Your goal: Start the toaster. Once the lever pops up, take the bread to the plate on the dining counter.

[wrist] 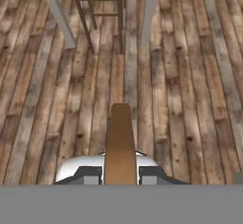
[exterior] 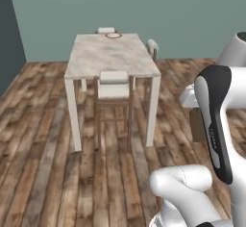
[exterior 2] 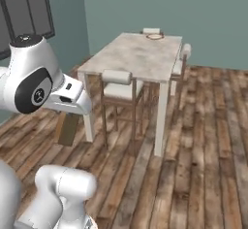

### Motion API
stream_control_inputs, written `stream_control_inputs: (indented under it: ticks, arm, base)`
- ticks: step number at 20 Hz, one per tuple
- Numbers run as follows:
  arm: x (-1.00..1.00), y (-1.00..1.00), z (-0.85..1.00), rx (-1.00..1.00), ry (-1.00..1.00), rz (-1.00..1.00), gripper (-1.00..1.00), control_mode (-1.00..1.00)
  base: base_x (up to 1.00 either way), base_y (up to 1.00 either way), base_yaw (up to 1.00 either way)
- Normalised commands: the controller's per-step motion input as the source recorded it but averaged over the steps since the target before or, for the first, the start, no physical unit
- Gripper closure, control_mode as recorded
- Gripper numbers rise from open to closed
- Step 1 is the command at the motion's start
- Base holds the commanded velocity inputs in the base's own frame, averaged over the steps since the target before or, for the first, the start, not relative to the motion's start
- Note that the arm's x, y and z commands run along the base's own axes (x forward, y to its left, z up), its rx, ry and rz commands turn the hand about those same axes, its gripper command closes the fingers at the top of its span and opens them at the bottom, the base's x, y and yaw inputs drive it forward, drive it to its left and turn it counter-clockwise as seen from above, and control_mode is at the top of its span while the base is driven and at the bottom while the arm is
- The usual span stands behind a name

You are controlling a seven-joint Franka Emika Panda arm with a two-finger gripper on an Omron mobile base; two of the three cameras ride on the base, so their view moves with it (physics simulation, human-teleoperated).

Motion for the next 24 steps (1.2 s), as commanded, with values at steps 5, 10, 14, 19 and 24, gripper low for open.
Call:
stream_control_inputs:
  ticks: [5, 10, 14, 19, 24]
  arm:
    - [0.00, 0.00, 0.00, 0.00, 0.00, 0.00, 1.00, 1.00]
    - [0.00, 0.00, 0.00, 0.00, 0.00, 0.00, 1.00, 1.00]
    - [0.00, 0.00, 0.00, 0.00, 0.00, 0.00, 1.00, 1.00]
    - [0.00, 0.00, 0.00, 0.00, 0.00, 0.00, 1.00, 1.00]
    - [0.00, 0.00, 0.00, 0.00, 0.00, 0.00, 1.00, 1.00]
  base:
    - [0.74, -0.95, 0.00]
    - [0.72, -0.93, 0.00]
    - [0.76, -0.94, 0.00]
    - [0.74, -0.95, 0.00]
    - [0.73, -0.95, 0.00]
